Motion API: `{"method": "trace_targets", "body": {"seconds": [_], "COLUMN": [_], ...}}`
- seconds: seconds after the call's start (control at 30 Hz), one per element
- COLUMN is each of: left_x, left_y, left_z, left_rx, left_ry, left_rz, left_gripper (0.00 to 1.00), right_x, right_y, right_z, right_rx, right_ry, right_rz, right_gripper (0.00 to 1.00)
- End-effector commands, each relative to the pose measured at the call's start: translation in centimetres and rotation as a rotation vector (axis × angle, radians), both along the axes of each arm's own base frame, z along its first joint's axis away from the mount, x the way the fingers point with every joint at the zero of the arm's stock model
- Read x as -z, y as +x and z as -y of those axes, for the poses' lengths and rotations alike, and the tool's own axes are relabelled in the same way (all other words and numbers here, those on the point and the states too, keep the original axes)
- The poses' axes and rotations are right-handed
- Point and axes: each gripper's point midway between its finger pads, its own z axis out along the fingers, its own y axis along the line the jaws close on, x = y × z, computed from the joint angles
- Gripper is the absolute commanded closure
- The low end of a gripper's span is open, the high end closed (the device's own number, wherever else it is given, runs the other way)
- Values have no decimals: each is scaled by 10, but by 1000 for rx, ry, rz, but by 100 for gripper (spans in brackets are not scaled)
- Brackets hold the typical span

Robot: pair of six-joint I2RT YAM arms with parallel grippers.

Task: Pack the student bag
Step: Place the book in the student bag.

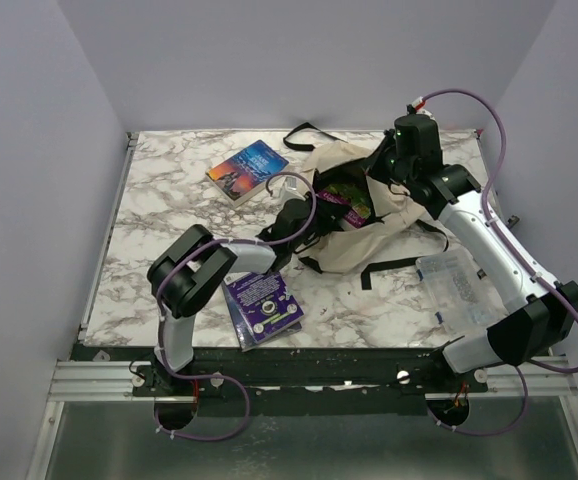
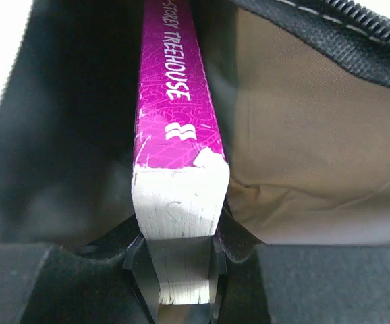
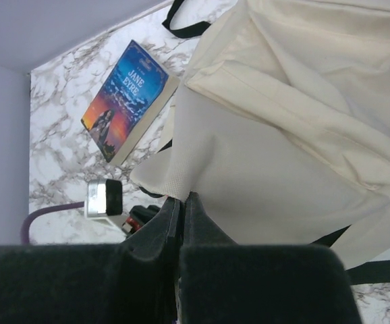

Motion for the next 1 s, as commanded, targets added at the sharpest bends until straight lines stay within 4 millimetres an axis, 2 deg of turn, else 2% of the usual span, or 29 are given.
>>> {"method": "trace_targets", "body": {"seconds": [0.0,0.13,0.27,0.33,0.5,0.63,0.73,0.8,0.97], "left_x": [-78,-78,-50,-41,-12,9,15,22,23], "left_y": [25,53,76,81,91,103,107,108,98], "left_z": [20,27,36,43,51,65,71,69,63], "left_rx": [-47,-127,-206,-210,-242,-244,-246,-249,-208], "left_ry": [-261,-288,-294,-269,-208,-154,-170,-153,-126], "left_rz": [135,136,48,33,-35,-80,-109,-124,-146], "left_gripper": [100,100,100,100,89,92,91,85,52], "right_x": [-39,-39,-39,-36,-35,-38,-40,-42,-35], "right_y": [0,-1,0,0,1,1,0,-2,-2], "right_z": [-18,-19,-16,-15,-10,-12,-9,-3,12], "right_rx": [-54,-54,-37,-33,-12,-17,-9,5,49], "right_ry": [138,146,144,136,125,139,132,113,68], "right_rz": [84,79,86,83,87,89,90,99,100], "right_gripper": [99,99,99,100,100,99,99,99,99]}}
